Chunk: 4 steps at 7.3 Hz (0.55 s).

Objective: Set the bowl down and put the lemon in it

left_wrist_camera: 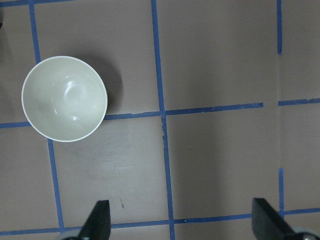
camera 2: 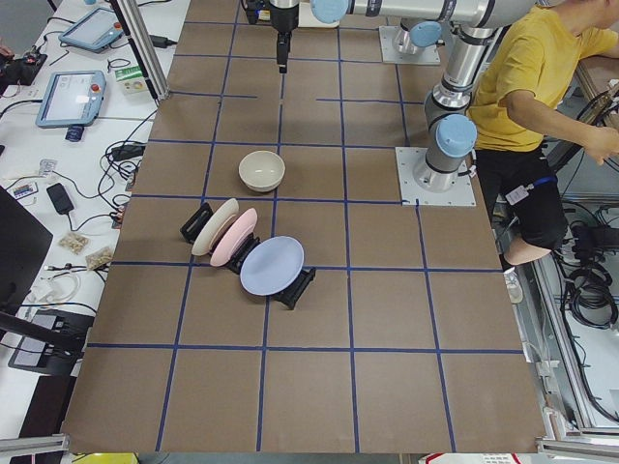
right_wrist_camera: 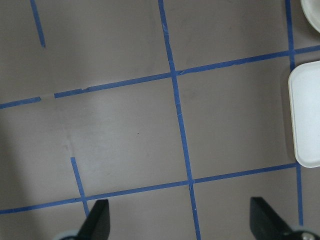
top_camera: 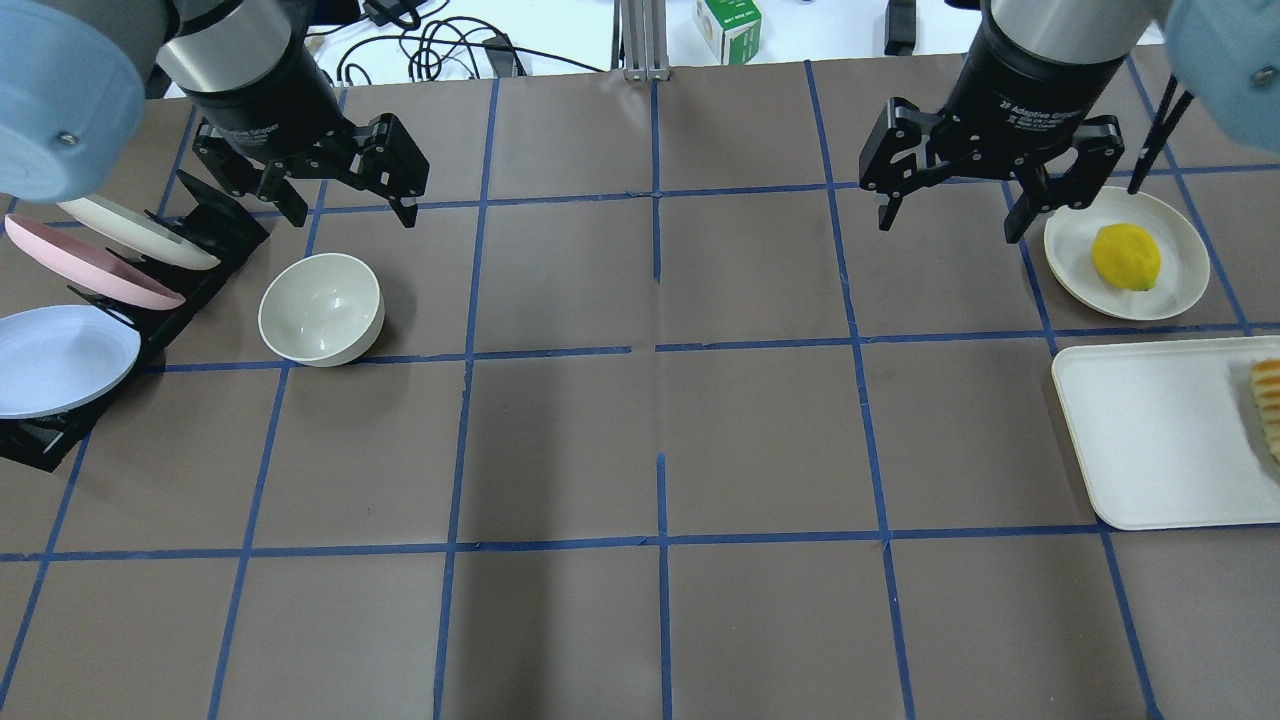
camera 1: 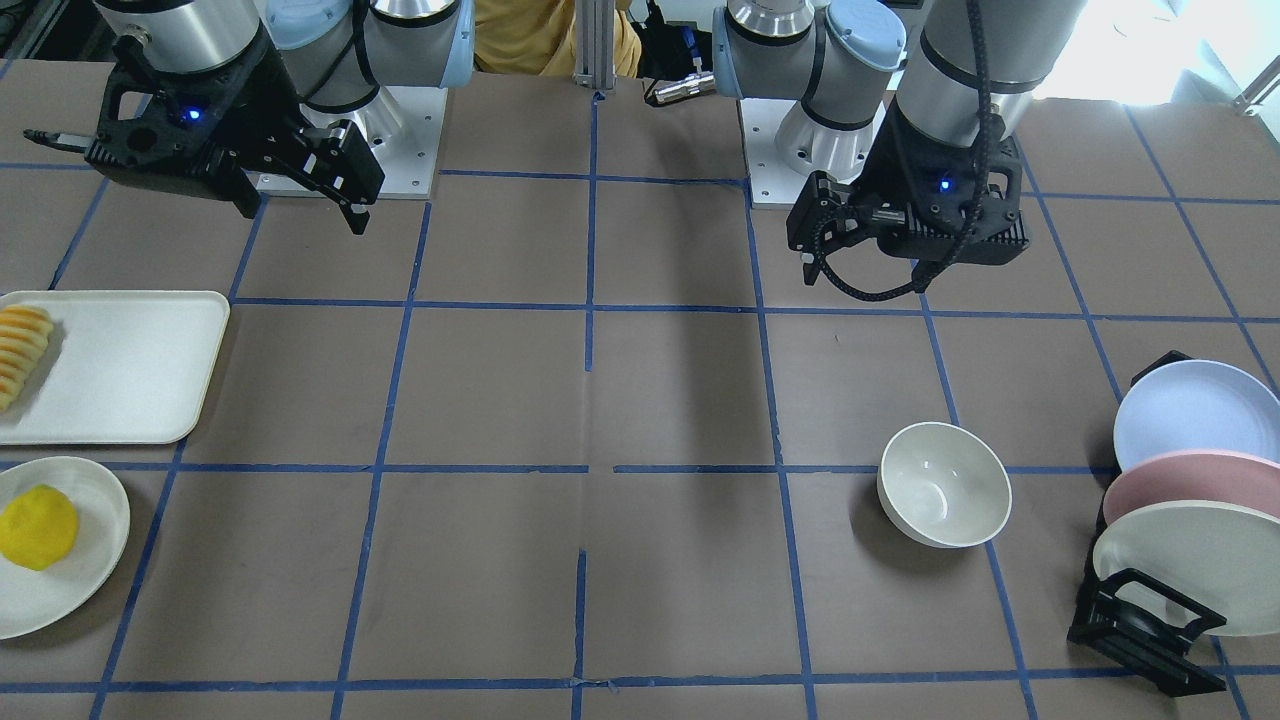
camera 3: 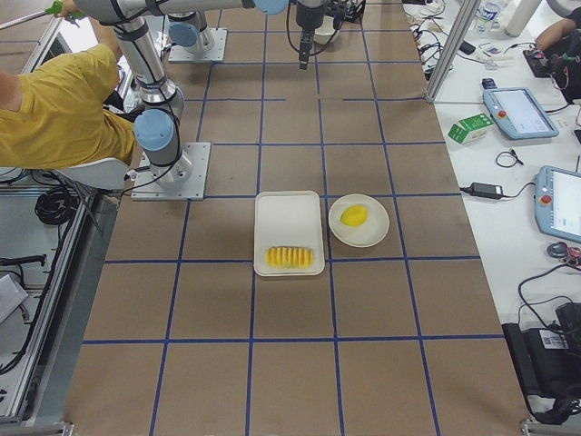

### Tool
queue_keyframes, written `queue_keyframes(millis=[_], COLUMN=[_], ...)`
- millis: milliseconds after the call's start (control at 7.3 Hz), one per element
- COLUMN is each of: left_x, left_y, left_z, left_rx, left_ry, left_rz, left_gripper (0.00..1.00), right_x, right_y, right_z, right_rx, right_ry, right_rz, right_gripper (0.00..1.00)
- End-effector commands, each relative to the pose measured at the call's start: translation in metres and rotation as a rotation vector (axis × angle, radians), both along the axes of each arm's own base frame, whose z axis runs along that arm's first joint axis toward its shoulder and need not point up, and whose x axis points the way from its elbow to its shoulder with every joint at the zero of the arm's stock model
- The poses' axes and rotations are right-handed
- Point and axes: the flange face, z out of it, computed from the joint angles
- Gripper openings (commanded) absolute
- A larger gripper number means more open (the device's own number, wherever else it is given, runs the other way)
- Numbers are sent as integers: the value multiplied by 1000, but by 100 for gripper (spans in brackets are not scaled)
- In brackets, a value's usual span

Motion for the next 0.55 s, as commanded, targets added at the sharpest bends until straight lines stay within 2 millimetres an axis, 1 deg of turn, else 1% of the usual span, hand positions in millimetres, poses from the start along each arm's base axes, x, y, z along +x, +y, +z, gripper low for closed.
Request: queue_keyframes(millis=[0,137,274,411], left_x=[0,0,7,36], left_y=[1,0,-1,-15], left_z=[0,0,-9,-30], left_rx=[1,1,17,57], left_ry=[2,4,2,6], left_rz=[0,1,11,58], left_gripper=[100,100,100,100], right_x=[0,-1,0,0], right_y=[1,1,1,1], right_z=[-2,-4,-5,-5], right_rx=[5,8,9,11], right_ry=[-1,2,2,3], right_rz=[-2,-3,-1,-1], right_gripper=[100,100,100,100])
